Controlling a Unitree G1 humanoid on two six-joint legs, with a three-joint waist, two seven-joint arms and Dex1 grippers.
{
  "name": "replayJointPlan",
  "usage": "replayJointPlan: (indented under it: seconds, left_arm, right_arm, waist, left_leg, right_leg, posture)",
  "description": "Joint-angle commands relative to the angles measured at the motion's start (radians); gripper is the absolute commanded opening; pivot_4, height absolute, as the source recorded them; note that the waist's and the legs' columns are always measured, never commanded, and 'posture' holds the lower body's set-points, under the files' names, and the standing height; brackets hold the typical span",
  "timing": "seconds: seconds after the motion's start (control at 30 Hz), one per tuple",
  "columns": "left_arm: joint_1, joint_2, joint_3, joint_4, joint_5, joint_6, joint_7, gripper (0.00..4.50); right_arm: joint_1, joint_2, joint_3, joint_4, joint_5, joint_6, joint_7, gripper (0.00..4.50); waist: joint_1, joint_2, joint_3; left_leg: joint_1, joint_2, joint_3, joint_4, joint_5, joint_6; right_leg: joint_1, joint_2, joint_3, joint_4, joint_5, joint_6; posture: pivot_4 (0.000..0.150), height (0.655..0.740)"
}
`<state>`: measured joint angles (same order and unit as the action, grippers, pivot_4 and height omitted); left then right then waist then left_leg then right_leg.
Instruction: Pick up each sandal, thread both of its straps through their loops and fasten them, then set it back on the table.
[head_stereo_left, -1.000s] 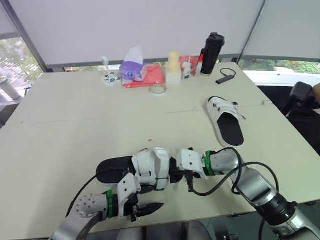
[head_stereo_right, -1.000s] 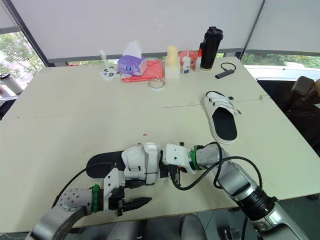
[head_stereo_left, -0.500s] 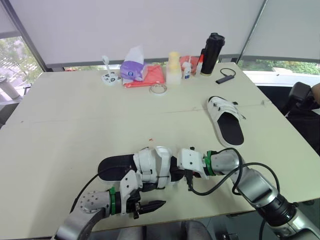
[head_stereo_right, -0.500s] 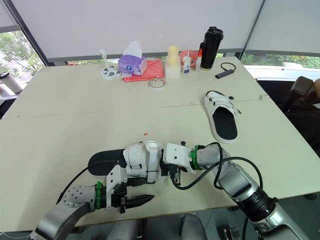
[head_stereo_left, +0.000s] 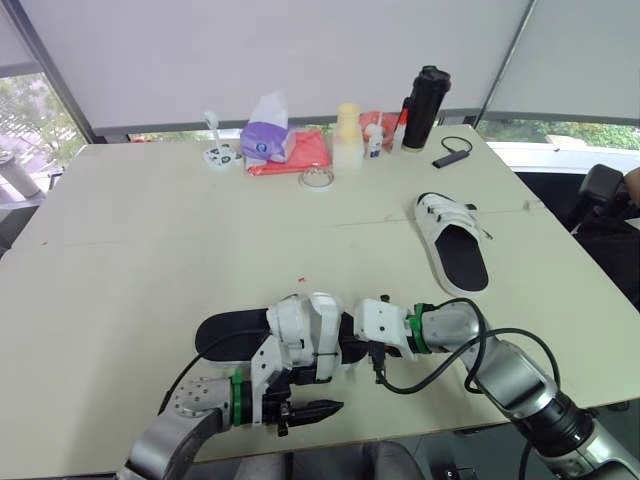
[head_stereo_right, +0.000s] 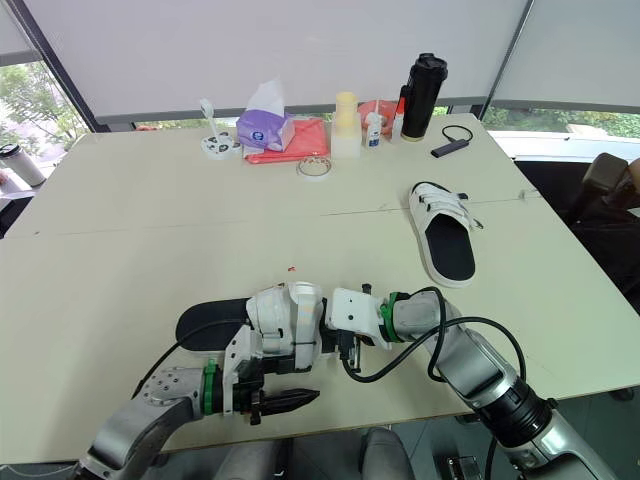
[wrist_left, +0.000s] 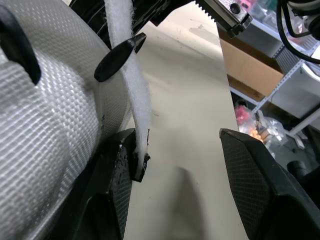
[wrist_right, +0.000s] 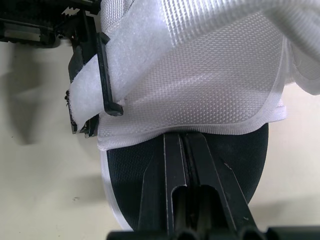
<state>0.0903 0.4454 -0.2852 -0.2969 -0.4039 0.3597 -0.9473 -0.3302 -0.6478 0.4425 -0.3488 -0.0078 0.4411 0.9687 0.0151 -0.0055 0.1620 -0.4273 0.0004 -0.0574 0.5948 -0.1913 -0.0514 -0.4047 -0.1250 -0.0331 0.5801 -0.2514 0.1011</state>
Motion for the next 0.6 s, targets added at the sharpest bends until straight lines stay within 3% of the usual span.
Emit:
replayJointPlan:
  seconds: [0.03,0.13,0.4,0.6]
  left_arm:
    - [-0.014,-0.016,0.002,0.001,-0.003,0.009,0.026,1.48]
    - [-0.015,-0.018,0.006,0.000,-0.007,0.016,0.032,0.02]
    - [-0.009,0.045,0.016,-0.076,-0.109,0.201,0.010,0.02]
    - [0.034,0.268,0.043,-0.211,-0.227,0.334,-0.128,0.02]
  right_arm:
    - [0.032,-0.019,0.041,0.044,-0.039,0.051,0.002,0.00]
    - [0.033,-0.019,0.041,0.043,-0.039,0.052,0.002,0.00]
    - [0.033,-0.015,0.044,0.046,-0.043,0.052,0.001,0.00]
    - [0.025,-0.021,0.045,0.058,-0.043,0.040,0.007,0.00]
  waist:
    - [0.000,0.000,0.000]
    - [0.003,0.001,-0.001]
    - [-0.003,0.001,-0.001]
    - [-0.003,-0.002,-0.001]
  left_leg:
    - [0.000,0.000,0.000,0.000,0.000,0.000]
    - [0.001,0.000,0.000,0.000,0.000,0.000]
    - [0.001,0.000,0.000,0.002,0.000,0.000]
    - [0.001,-0.001,-0.001,0.001,-0.003,0.000]
  right_leg:
    - [0.000,0.000,0.000,0.000,0.000,0.000]
    - [0.002,0.000,0.000,0.000,0.000,0.000]
    - [0.002,0.000,0.000,0.000,0.000,0.000]
    - [-0.001,0.000,0.000,0.009,0.002,-0.003]
  posture:
    - [0.150,0.7296]
    - [0.150,0.7296]
    - [0.150,0.7296]
    - [0.150,0.7296]
